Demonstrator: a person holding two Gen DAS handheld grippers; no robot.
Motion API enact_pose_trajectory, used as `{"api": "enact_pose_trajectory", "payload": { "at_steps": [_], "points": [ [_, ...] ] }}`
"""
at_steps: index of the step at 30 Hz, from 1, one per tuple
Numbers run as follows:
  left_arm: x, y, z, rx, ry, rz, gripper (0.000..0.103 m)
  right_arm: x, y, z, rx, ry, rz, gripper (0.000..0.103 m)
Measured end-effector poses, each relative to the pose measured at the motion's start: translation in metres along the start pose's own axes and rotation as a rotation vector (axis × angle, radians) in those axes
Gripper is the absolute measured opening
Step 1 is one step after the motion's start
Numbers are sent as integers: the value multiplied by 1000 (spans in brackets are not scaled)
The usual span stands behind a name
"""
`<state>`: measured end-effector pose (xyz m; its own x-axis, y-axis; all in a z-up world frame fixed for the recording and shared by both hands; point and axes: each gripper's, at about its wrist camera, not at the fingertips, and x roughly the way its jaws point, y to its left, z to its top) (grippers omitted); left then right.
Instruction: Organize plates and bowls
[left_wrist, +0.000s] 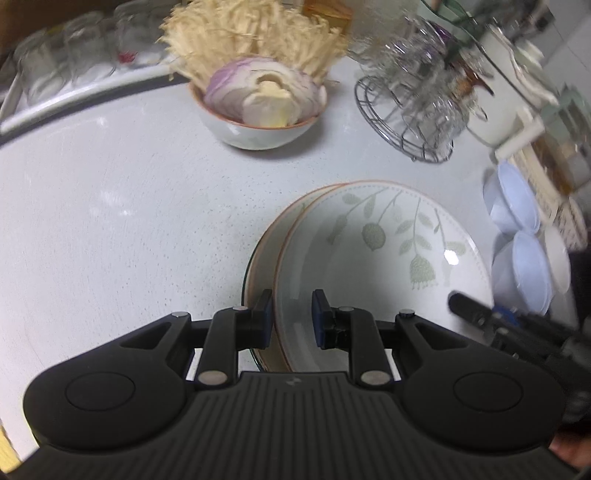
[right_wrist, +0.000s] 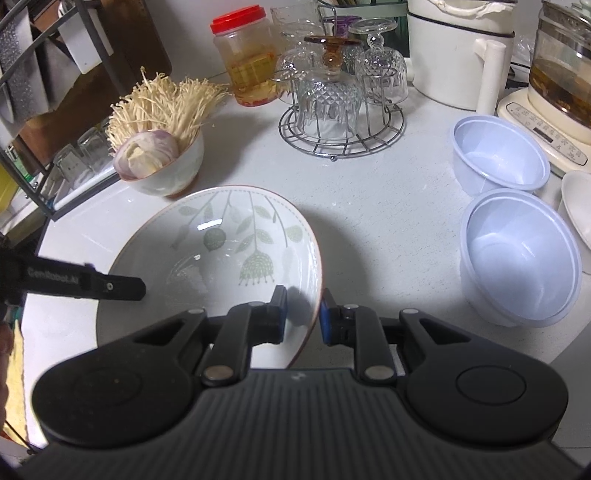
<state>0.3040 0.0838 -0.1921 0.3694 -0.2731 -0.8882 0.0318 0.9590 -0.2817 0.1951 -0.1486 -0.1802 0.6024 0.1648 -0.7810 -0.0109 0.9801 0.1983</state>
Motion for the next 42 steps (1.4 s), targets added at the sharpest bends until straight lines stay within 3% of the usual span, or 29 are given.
{"api": "enact_pose_trajectory", "payload": {
  "at_steps": [10,20,30,42],
  "points": [
    [-11,21,3,-135,7,-67,24,10,4,0,-5,11,13,23],
    [-30,28,-7,-137,-15,-53,25,13,5,2,-34,5,10,23],
    [-74,10,-7,-78,-150,-11,25,-9,4,12,-39,-64,8,22],
    [-149,-37,-14,-4,-323,-10,25,-96,2,34,-29,-231,76,22]
  ]
}}
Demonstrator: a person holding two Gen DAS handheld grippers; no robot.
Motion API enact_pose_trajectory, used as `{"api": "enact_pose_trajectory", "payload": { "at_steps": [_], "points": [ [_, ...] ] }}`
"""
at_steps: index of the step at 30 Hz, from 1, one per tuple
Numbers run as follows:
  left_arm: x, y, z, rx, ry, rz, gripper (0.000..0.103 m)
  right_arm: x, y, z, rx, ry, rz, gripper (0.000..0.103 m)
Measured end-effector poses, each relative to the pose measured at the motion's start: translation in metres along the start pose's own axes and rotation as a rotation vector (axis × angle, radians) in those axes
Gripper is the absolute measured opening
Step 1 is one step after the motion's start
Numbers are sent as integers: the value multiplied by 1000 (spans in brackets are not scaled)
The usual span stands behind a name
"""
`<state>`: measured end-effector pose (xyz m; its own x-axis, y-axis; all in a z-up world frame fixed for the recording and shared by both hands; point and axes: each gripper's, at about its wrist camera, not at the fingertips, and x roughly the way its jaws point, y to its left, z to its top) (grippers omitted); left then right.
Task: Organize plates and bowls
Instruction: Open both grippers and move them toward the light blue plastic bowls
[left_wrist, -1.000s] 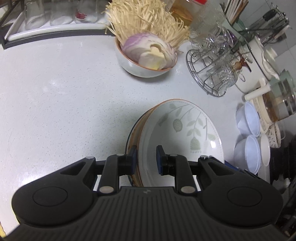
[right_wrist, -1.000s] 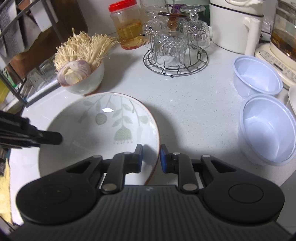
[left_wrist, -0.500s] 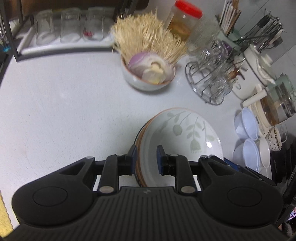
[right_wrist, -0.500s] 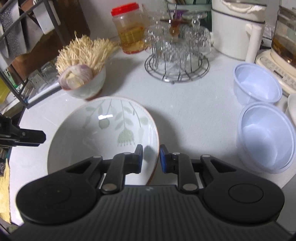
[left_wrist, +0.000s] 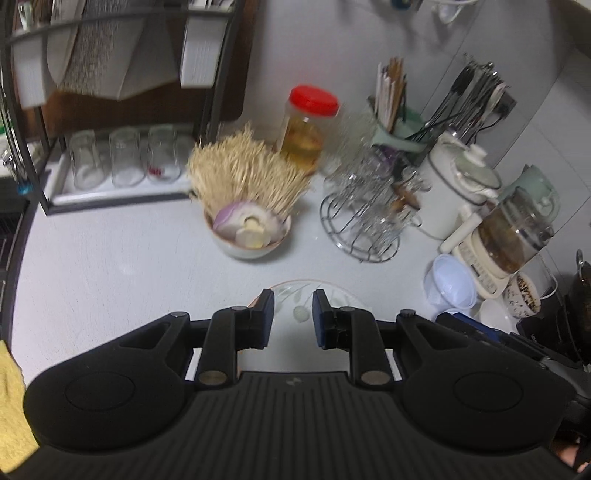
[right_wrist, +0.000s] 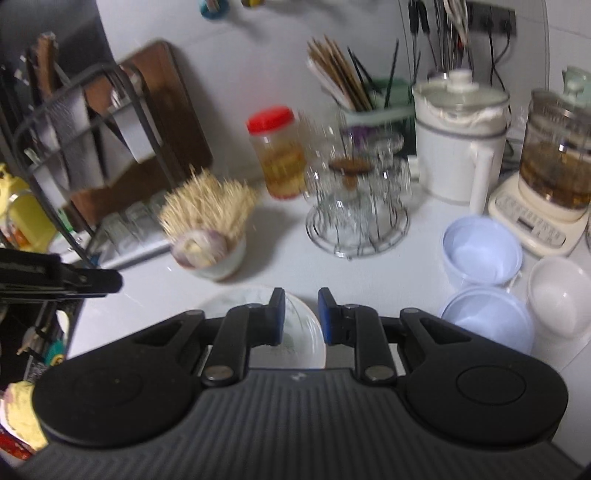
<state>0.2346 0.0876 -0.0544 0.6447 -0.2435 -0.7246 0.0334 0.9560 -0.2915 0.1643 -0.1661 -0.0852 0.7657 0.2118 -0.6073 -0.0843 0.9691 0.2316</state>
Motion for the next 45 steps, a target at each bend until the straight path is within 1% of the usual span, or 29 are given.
{"api": "enact_pose_trajectory", "payload": {
  "at_steps": [5,9,15,23,28,37,41,45],
  "points": [
    [-26,-16,-8,26,-50,9,25,-32,1,6,-13,-52,14,22],
    [-41,-27,-19,24,-63,6,25,-52,-1,5,-20,-76,34,22],
    [-57,-40,-38,24,-75,20,25,-73,-7,0,-23,-87,44,22],
    [-62,-41,-46,31,-70,22,25,-85,-6,-8,-16,-81,40,22],
    [-56,-39,-44,42,-64,-6,25,-82,-2,-11,22,-75,11,22],
    [-37,-32,-36,87,-17,-82,25,-78,1,-9,74,-73,-95,22],
    [-28,-33,-32,100,12,-115,25,-77,-4,-8,114,-64,-142,22],
    [-17,-41,-28,126,23,-123,25,-75,-14,-9,146,-65,-170,22]
  ]
}}
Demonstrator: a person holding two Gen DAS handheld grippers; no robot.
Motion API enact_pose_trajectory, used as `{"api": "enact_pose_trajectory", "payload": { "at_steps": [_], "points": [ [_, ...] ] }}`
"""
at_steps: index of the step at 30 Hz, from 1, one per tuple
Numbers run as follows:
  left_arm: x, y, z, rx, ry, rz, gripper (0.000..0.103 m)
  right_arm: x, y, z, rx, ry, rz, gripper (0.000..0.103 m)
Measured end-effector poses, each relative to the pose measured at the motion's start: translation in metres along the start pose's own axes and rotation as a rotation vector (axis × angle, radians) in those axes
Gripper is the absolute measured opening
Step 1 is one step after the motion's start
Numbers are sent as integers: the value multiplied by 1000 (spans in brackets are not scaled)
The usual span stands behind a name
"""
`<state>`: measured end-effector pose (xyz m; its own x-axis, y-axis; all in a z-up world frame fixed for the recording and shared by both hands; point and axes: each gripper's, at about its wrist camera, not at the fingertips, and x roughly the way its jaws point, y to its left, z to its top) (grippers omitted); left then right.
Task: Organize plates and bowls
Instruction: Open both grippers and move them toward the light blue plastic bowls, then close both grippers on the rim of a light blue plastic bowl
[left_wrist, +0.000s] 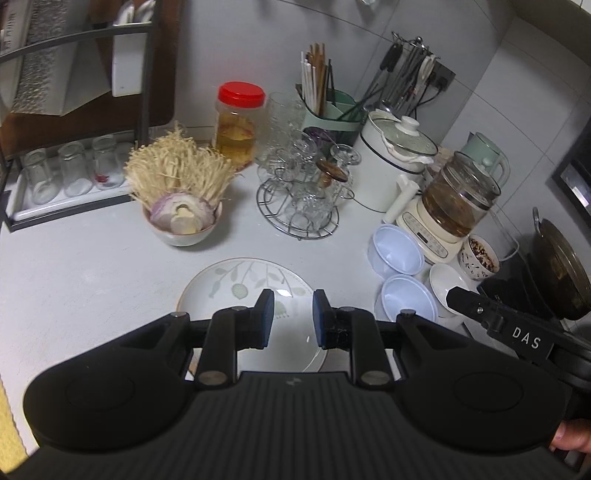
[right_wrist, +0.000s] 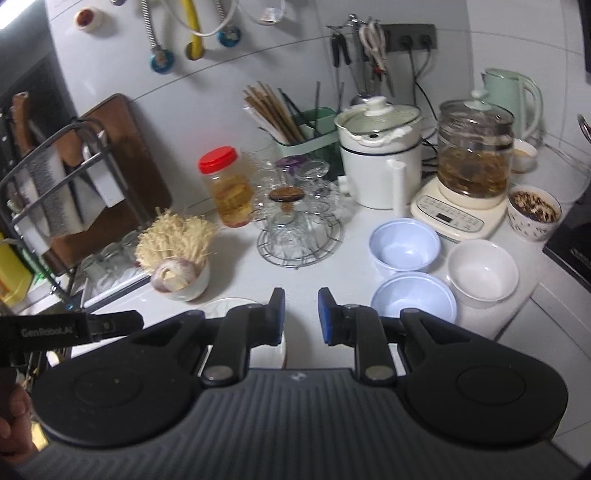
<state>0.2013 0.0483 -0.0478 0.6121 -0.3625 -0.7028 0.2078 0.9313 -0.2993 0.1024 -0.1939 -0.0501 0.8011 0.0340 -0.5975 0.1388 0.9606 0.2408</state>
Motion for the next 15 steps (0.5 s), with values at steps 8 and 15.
{"api": "enact_pose_trajectory", "payload": {
  "at_steps": [8,15],
  "points": [
    [36,-38,-5,5,14,-18,25,9,-42,-4,-12,8,13,23],
    [66,-74,-8,-19,52,-32,25,19,-93,8,6,41,-28,23]
  ]
}}
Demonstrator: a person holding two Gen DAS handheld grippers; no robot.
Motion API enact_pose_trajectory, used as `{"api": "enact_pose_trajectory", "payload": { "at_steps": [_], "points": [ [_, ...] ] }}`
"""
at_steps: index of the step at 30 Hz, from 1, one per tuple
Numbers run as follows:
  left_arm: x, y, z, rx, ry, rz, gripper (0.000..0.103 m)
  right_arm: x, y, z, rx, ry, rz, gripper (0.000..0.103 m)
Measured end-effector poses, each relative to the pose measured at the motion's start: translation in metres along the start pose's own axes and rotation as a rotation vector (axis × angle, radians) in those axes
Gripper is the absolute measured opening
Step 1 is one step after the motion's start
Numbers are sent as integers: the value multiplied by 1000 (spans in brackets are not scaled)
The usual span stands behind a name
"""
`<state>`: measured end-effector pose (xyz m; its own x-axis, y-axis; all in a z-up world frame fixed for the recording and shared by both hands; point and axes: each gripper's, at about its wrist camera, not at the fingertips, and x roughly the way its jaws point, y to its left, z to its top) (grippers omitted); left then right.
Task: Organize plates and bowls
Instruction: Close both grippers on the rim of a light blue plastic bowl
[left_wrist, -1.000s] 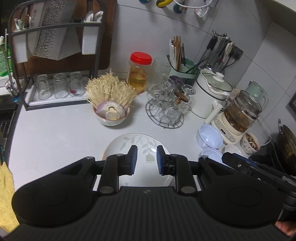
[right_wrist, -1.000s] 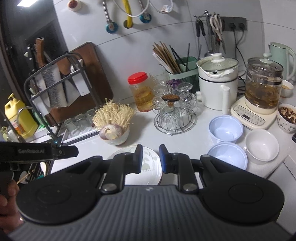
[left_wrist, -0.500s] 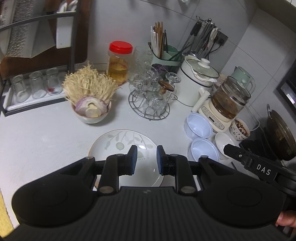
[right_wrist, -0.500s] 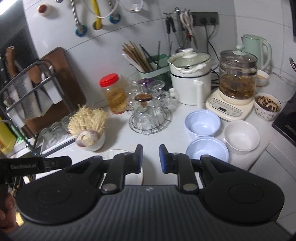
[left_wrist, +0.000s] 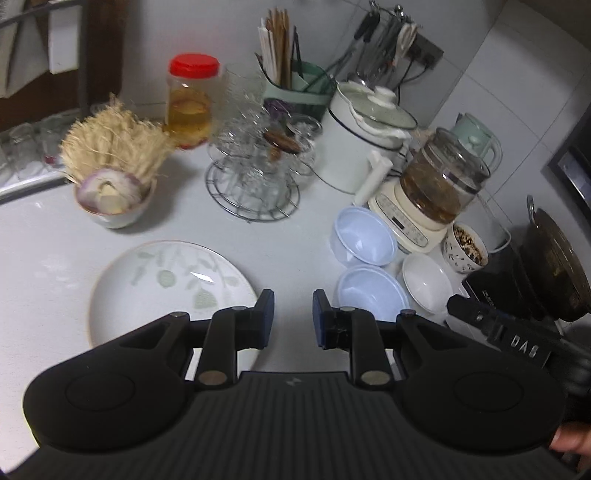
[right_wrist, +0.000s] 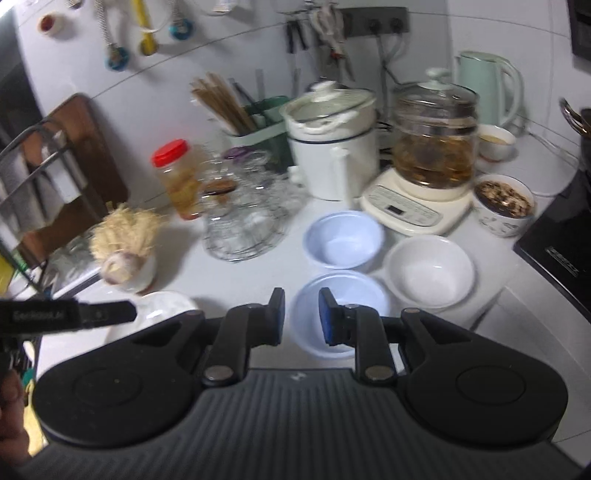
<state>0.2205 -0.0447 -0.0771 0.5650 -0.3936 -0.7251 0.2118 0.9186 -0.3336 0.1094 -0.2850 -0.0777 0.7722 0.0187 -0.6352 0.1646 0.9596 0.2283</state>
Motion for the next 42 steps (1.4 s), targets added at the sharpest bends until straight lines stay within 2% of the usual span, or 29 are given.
{"api": "enact_pose_trajectory", "payload": {
  "at_steps": [6,11,12,14,15,16,23,25,27,29,32,34,38,42],
  "points": [
    [33,-23,4,-1,37,1,25,12,-34,4,33,24,-15,23],
    [65,-34,8,5,79,3,37,29,-57,4,65,60,-25,24],
    [72,-36,8,4,91,-1,39,33,-62,5,69,65,-30,35],
    [85,-39,10,-5,115,-21,50,40,-73,5,91,75,-34,50],
    [92,-41,10,-9,128,-28,60,43,-78,4,104,79,-29,50],
    [98,-43,10,-12,133,-31,62,47,-84,4,111,88,-22,50],
    [138,-49,4,-25,159,-50,62,73,-108,-5,180,151,1,49],
    [149,-47,2,-38,170,-56,60,80,-112,-9,189,177,11,49],
    [160,-44,1,-59,182,-69,60,88,-115,-12,198,201,24,43],
    [168,-42,0,-70,193,-61,55,96,-118,-15,210,224,47,41],
    [180,-40,-1,-66,205,-42,45,110,-118,-18,220,247,81,35],
    [186,-38,-2,-68,222,-39,27,118,-117,-19,238,258,104,32],
    [191,-39,-3,-58,235,-32,16,126,-113,-16,244,262,132,32],
    [195,-41,-5,-60,259,-35,11,133,-113,-16,246,289,128,20]
  ]
}}
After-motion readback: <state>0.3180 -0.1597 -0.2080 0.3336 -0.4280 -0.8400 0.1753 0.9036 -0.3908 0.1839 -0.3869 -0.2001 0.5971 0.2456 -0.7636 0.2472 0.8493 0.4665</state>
